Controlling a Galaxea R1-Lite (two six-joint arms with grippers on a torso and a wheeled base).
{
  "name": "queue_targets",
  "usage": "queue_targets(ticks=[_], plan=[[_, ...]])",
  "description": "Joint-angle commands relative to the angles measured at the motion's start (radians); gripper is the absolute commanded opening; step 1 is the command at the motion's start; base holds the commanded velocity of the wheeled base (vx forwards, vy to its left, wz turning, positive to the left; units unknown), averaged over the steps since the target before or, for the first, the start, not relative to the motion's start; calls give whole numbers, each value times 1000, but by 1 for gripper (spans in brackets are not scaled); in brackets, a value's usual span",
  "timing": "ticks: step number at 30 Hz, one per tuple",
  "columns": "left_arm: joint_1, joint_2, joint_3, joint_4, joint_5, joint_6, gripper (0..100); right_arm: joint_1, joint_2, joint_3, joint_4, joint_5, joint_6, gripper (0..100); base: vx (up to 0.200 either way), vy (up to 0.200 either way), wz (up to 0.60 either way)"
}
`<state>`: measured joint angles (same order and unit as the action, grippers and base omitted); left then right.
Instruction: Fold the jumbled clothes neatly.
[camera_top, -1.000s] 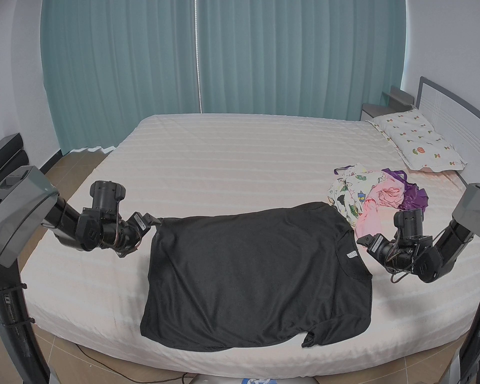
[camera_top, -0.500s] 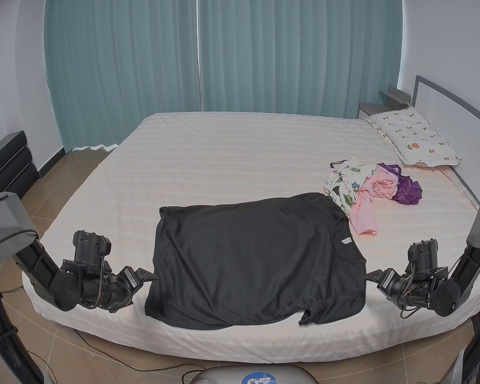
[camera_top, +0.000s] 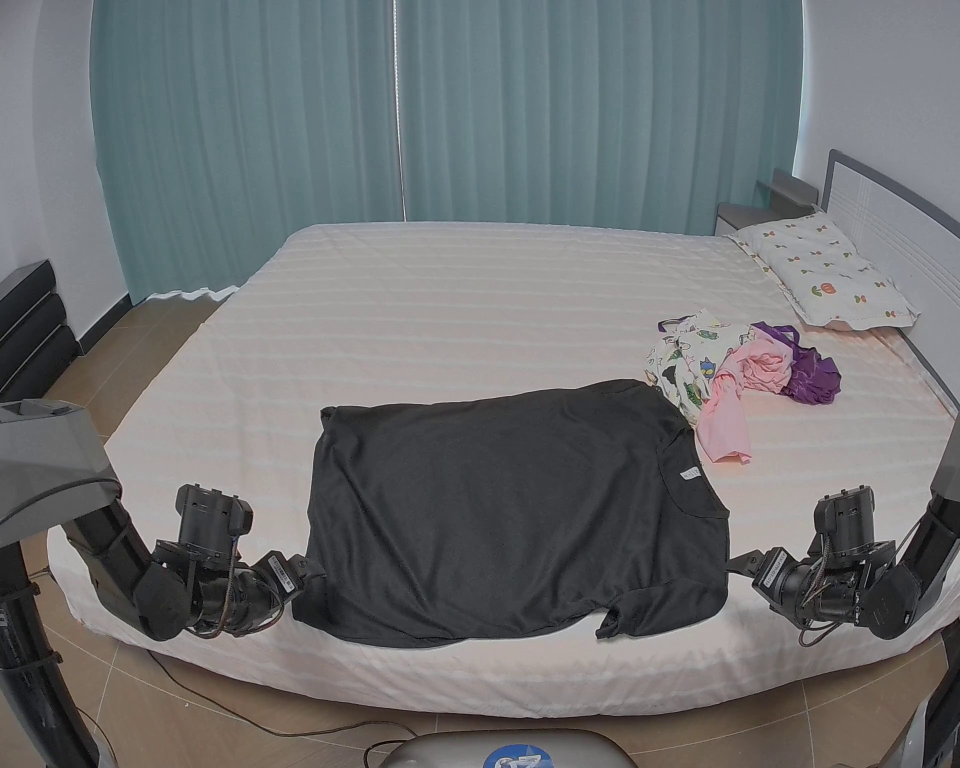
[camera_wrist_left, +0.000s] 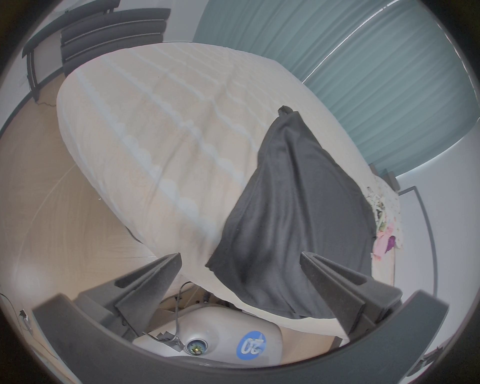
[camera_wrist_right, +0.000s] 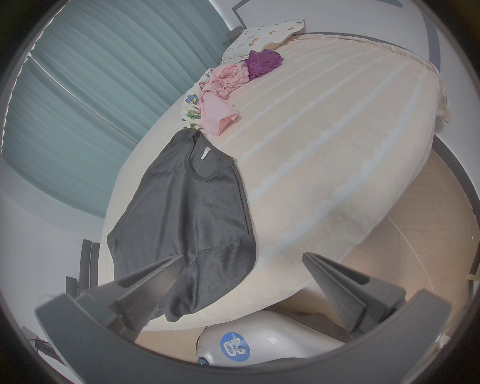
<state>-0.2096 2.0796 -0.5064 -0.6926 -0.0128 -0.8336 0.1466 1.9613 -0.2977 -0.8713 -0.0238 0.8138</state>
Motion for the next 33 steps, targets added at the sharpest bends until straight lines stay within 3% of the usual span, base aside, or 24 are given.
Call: queue_targets(ticks=[1,13,14,22,28,33], plan=[[-27,70,-18,-1,14,-1,100,1,10,-3,0,2,-1,100,0,0,0],[-53,122,-69,-1,53,-4,100,1,18,-5,0,7,-1,100,0,0,0],[-53,122,-69,-1,53,-4,0,1,18,-5,0,7,-1,100,0,0,0],[-14,91,-44,-5,54,-9,0,1,79,-28,3,5,-10,100,0,0,0],[19,89,-43,-143,54,-87,0,14,137,-84,15,7,-10,100,0,0,0],[27,99,-40,-180,53,-94,0,44,182,-149,17,8,-8,100,0,0,0]])
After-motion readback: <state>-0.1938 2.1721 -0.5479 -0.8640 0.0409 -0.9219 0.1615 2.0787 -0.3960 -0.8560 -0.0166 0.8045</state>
